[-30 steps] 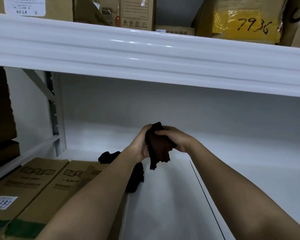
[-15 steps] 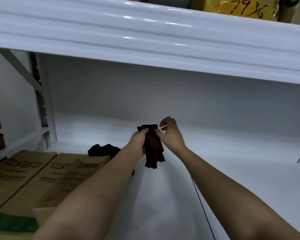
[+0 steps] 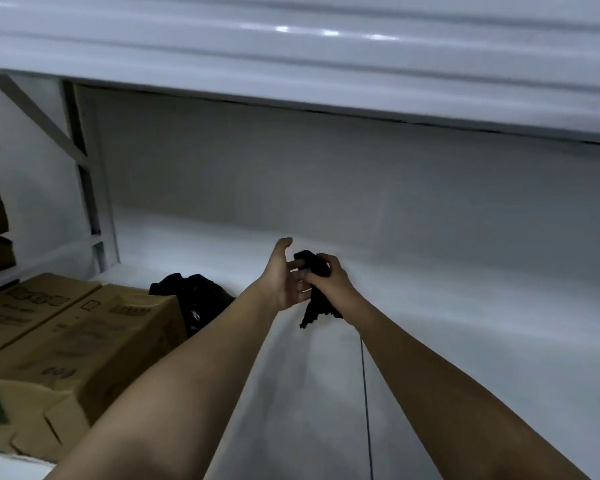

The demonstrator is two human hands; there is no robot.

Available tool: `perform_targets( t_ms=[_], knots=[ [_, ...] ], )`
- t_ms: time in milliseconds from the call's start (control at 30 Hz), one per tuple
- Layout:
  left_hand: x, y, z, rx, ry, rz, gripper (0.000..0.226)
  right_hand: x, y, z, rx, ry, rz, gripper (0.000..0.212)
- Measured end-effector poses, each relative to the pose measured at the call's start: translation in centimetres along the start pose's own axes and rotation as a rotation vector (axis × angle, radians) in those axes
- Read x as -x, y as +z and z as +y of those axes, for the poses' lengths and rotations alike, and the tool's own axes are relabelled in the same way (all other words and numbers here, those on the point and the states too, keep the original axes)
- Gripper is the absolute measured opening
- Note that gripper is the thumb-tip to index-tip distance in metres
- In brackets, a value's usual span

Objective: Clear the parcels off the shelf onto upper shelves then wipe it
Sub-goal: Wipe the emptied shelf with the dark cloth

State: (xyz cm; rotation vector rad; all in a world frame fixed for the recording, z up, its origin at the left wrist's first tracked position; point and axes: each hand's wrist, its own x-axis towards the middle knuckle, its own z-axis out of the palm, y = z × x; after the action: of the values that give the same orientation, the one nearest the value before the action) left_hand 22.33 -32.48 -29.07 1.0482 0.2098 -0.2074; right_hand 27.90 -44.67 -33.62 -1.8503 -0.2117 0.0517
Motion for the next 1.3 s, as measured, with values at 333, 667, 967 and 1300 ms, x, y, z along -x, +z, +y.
perform_targets(
  t_ms=[333,667,967,1300],
  knots=[
    [-0.7,-3.9,-3.0,-1.173,0.000,0.227,0.038,-2.3,1.8,2.3,0.258,0.245,-0.143,0.055],
    [-3.0,-8.2,-6.8,-2.643,0.018,0.048,0.060,-5.3,7.6,3.2,0.719,0.082,-0.215,0.050],
    [-5.3,-11.9,-6.1,-2.954,-0.146,0.206,0.044,-7.2,11.1,3.7,0.869,-0.111,-0.155,0.039],
    [-5.2,-11.8,-6.2,-2.889,-0.155,0.128,0.048,-6.0,13.6,5.9,1.380,-0.137,-0.190,0.045]
  ],
)
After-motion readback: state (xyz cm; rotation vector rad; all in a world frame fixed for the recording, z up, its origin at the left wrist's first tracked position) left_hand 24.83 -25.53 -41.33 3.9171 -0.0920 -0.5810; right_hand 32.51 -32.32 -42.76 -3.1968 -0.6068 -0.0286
